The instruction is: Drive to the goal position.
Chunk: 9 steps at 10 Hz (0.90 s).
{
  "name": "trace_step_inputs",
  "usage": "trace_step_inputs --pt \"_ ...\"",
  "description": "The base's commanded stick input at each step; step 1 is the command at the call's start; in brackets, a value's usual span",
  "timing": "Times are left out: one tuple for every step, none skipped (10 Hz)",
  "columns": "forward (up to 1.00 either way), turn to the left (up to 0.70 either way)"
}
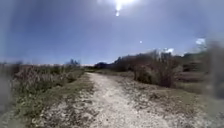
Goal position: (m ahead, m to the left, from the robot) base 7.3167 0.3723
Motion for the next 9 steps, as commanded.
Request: trace_step_inputs --pt "0.70 -0.01" --pt "0.70 -0.09" --pt "0.70 -0.10" --pt "0.70 -0.04" --pt "0.70 0.00" --pt "0.70 0.00" --pt "0.70 0.00" --pt "0.70 0.00" --pt "0.70 0.05"
